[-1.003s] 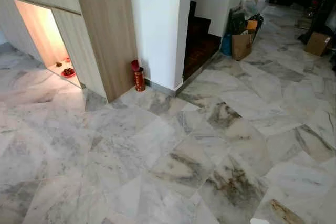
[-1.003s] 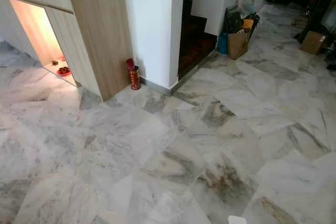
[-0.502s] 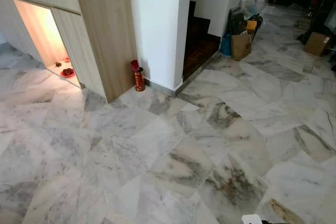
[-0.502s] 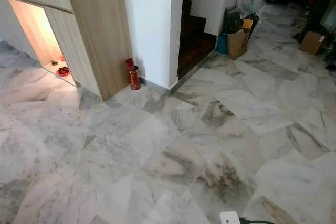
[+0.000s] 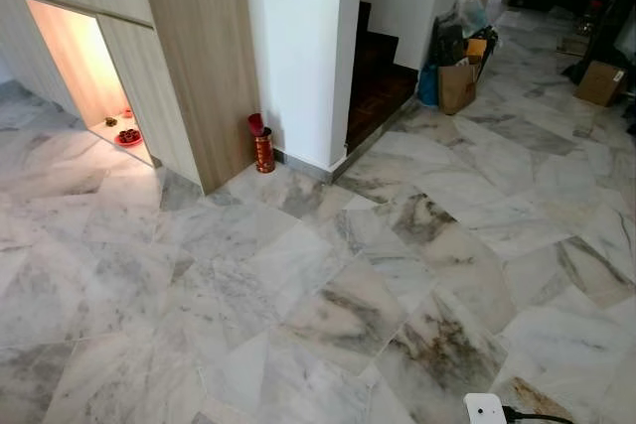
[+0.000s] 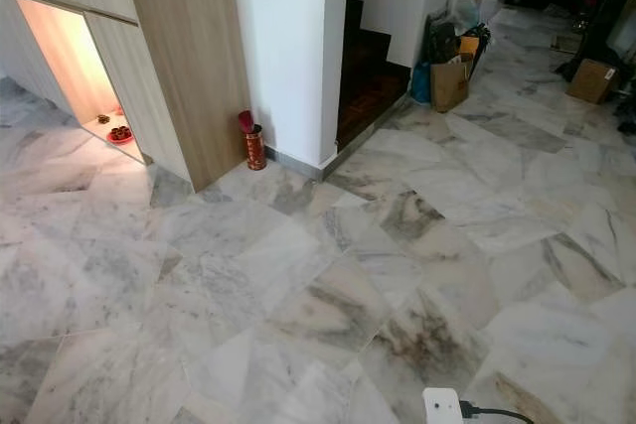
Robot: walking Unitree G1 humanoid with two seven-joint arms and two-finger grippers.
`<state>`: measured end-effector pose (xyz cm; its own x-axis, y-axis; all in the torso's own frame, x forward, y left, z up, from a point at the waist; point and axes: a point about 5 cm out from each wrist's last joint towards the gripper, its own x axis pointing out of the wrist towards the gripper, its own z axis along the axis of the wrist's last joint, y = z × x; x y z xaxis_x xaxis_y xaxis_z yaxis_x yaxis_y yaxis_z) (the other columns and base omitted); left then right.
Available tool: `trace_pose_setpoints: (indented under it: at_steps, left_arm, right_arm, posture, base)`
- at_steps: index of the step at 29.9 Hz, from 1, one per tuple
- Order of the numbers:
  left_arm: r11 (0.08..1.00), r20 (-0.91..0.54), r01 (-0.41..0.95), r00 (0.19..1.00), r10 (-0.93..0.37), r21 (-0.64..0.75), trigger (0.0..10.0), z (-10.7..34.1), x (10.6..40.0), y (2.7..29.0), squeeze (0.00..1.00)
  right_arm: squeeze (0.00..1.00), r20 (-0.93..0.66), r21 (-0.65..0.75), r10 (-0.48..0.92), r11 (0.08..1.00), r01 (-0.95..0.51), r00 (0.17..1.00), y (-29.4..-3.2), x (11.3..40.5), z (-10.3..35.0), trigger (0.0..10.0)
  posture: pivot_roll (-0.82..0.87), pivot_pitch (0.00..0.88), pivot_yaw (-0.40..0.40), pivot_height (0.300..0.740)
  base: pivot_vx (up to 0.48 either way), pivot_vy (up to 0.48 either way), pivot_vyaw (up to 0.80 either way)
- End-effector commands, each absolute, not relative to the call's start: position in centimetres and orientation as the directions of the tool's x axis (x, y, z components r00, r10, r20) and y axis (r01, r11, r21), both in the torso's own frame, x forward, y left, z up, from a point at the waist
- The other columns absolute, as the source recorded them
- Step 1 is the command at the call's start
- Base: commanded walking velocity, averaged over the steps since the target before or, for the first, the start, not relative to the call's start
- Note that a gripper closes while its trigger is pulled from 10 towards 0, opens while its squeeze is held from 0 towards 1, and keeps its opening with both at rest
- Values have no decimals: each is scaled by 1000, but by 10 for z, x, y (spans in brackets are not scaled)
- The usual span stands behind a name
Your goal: Move the pillow to the sofa from floor
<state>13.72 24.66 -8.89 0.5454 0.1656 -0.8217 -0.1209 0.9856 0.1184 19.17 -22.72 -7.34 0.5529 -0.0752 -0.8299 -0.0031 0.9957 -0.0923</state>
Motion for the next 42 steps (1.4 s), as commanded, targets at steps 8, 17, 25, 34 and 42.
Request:
trace_pose_setpoints:
  at_steps: [8,17,25,34,42]
  left_arm:
    - [981,-847,-151,498,184,125,10000,-92,117,258,0]
    - [979,-858,-159,476,190,129,10000,-94,109,260,0]
    - [979,-860,-161,474,186,123,10000,-95,109,257,0]
    - [976,-866,-174,458,198,131,10000,-95,99,265,0]
    - [975,-861,-175,466,203,136,10000,-94,103,267,0]
  right_arm:
    - [0,-837,-89,-63,996,-22,543,-225,184,-77,10000]
    - [0,-842,-90,-48,995,-52,538,-224,183,-78,10000]
    - [0,-842,-96,-41,993,-75,538,-224,184,-78,10000]
    - [0,-848,-102,-27,988,-112,530,-222,184,-78,10000]
    - [0,-851,-106,-21,986,-132,526,-221,184,-78,10000]
  posture:
    - [-14,0,8,740]
    - [-11,0,6,740]
    - [-9,0,2,740]
    - [-5,0,3,740]
    - [-3,0,8,740]
  base:
    - [0,0,777]
    - [0,0,800]
    - [0,0,800]
    - [0,0,800]
    - [0,0,800]
